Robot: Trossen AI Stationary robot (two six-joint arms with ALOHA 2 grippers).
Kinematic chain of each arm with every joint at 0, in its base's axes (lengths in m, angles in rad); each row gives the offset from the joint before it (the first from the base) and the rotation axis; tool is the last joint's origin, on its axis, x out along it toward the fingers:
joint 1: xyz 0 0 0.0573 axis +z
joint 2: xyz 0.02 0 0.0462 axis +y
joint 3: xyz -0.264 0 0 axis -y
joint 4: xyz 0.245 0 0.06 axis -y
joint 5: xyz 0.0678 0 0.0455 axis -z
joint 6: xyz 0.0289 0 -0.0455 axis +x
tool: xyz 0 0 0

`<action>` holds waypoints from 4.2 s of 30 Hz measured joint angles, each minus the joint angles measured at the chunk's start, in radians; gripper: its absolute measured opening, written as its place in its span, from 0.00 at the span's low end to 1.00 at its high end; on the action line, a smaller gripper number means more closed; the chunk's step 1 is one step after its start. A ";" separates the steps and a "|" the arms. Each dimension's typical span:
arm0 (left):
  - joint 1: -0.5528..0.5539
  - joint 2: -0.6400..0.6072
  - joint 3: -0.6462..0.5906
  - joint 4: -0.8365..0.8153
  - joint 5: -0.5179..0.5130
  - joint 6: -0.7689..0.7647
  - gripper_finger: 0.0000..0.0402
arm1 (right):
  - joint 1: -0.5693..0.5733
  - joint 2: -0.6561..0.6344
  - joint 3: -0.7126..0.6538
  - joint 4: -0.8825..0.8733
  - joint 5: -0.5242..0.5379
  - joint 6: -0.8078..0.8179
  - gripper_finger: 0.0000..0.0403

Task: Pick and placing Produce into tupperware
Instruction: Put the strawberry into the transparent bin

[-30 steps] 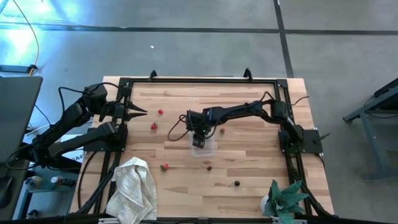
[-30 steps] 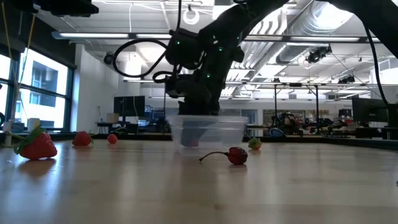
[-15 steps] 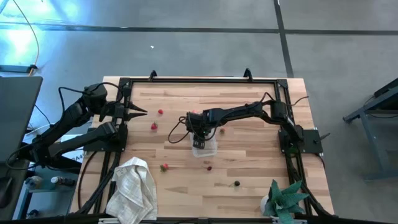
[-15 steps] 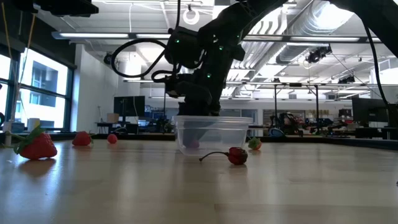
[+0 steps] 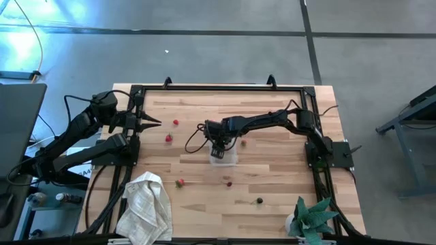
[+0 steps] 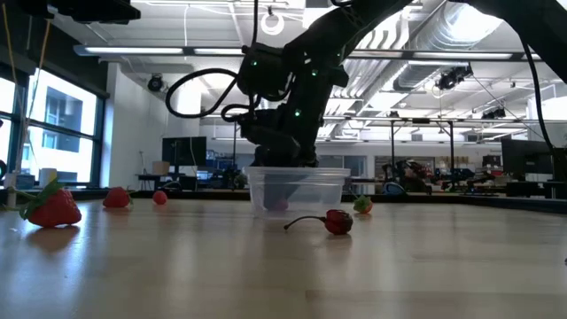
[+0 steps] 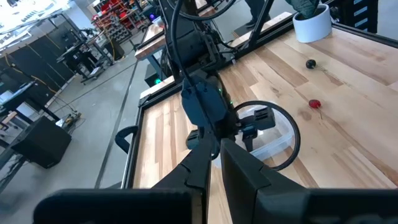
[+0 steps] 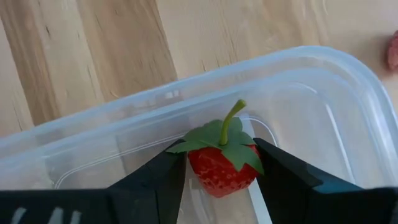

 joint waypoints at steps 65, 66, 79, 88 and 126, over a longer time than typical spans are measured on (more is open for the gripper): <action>0.000 0.000 0.000 0.000 0.000 0.000 0.07 | -0.161 -0.666 -0.511 -0.091 -0.162 -0.123 0.44; 0.000 0.000 0.000 0.000 0.000 0.000 0.07 | -0.161 -0.672 -0.533 -0.089 -0.154 -0.121 0.44; 0.000 0.000 0.000 0.000 0.000 0.000 0.07 | -0.181 -0.666 -0.751 0.172 -0.196 -0.037 0.44; 0.000 0.000 0.000 0.000 0.000 0.000 0.07 | -0.180 -0.662 -0.799 0.204 -0.198 -0.066 0.44; 0.000 0.000 0.000 0.000 0.000 0.000 0.07 | -0.173 -0.540 -0.802 0.396 -0.140 -0.532 0.44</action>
